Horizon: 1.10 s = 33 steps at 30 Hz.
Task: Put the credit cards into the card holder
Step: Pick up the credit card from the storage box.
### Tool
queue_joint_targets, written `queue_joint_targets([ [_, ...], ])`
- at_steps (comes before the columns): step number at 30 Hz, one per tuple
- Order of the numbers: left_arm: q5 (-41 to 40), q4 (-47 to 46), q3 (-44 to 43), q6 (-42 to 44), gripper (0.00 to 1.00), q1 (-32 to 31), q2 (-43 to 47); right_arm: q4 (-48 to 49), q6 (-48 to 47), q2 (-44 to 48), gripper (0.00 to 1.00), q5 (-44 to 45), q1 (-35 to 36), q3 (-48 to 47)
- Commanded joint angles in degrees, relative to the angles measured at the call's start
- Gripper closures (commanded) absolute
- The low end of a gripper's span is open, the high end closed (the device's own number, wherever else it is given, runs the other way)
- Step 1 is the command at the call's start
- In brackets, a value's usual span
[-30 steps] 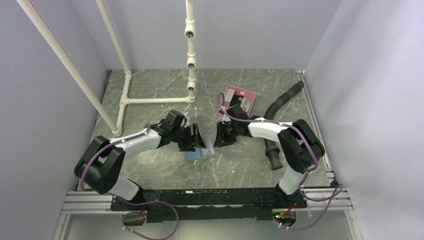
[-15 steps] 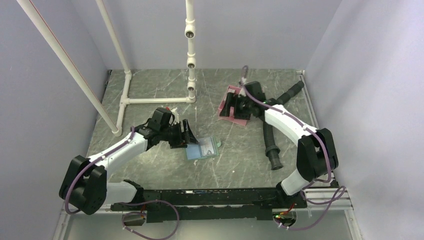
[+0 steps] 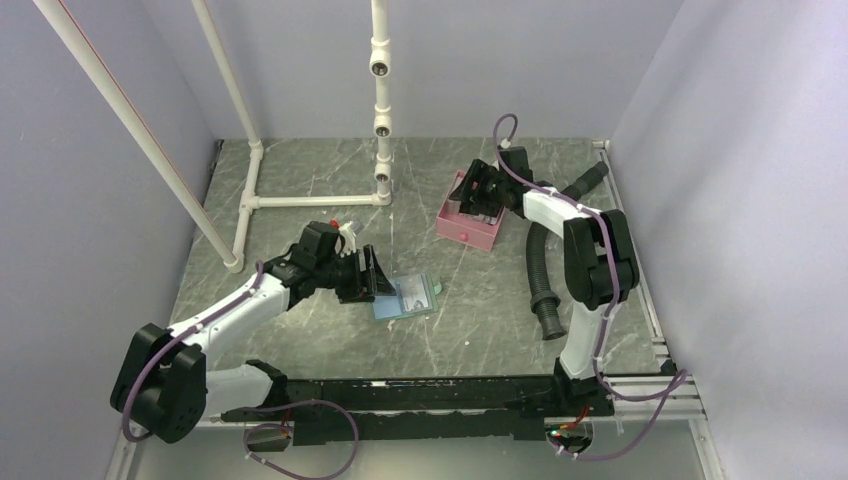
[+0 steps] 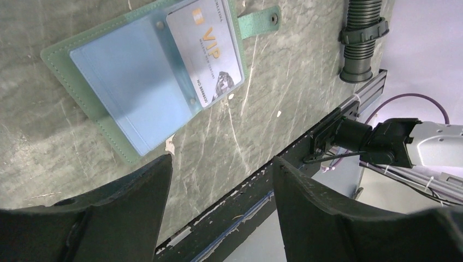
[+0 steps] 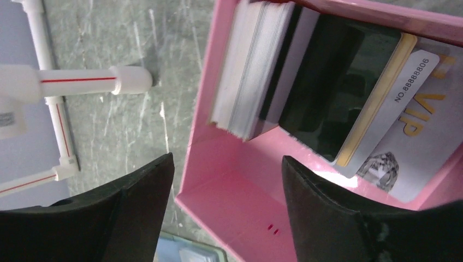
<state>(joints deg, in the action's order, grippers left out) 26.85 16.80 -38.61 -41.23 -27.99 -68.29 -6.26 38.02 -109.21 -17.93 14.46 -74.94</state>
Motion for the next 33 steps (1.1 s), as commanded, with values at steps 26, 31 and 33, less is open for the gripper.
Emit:
queue_joint_targets([
  [26, 2.5, -3.1, 1.7, -0.4, 0.28, 0.1, 1.9, 13.0, 7.5, -8.7, 0.66, -5.6, -2.7, -4.9],
  [31, 2.8, -3.5, 1.7, -0.5, 0.28, 0.1, 1.8, 13.6, 7.4, -7.3, 0.74, -5.9, -2.7, -4.3],
  [33, 2.8, -3.6, 1.8, -0.6, 0.28, 0.1, 1.7, 13.5, 7.5, -7.3, 0.78, -6.0, -2.7, -4.6],
])
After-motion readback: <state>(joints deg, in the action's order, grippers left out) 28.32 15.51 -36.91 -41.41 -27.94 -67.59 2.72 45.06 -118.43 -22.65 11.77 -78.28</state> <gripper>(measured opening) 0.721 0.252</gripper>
